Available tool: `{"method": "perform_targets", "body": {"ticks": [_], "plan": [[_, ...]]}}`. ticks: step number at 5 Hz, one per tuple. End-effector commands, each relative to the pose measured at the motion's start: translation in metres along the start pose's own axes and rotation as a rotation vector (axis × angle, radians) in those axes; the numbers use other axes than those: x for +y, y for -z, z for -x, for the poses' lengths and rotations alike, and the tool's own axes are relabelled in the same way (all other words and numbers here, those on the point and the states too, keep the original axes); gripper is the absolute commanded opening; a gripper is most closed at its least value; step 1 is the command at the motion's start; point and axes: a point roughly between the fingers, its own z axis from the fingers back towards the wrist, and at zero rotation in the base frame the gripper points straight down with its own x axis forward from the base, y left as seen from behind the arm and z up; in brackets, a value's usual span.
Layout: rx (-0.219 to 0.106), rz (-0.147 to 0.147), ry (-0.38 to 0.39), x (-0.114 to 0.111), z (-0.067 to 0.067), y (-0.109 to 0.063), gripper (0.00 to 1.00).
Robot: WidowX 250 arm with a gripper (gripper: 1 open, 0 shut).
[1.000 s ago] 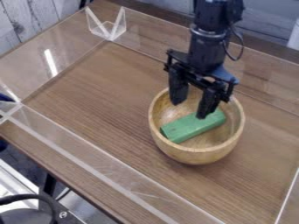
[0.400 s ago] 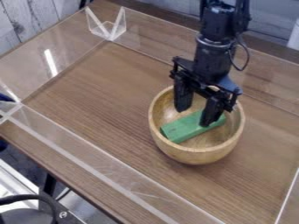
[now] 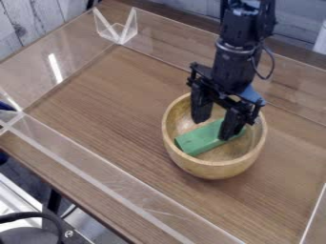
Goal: Remove the green block from inside the brown bowl and put it on the table
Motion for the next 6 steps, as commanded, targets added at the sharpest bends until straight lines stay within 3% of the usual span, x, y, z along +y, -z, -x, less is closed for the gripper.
{"method": "perform_targets", "body": {"ticks": [1,6], "plan": [[-0.076,-0.016,0.026,-0.003,-0.001,-0.022,1.00],[-0.065,-0.005,0.071,0.000,-0.004,-0.006,1.00]]}}
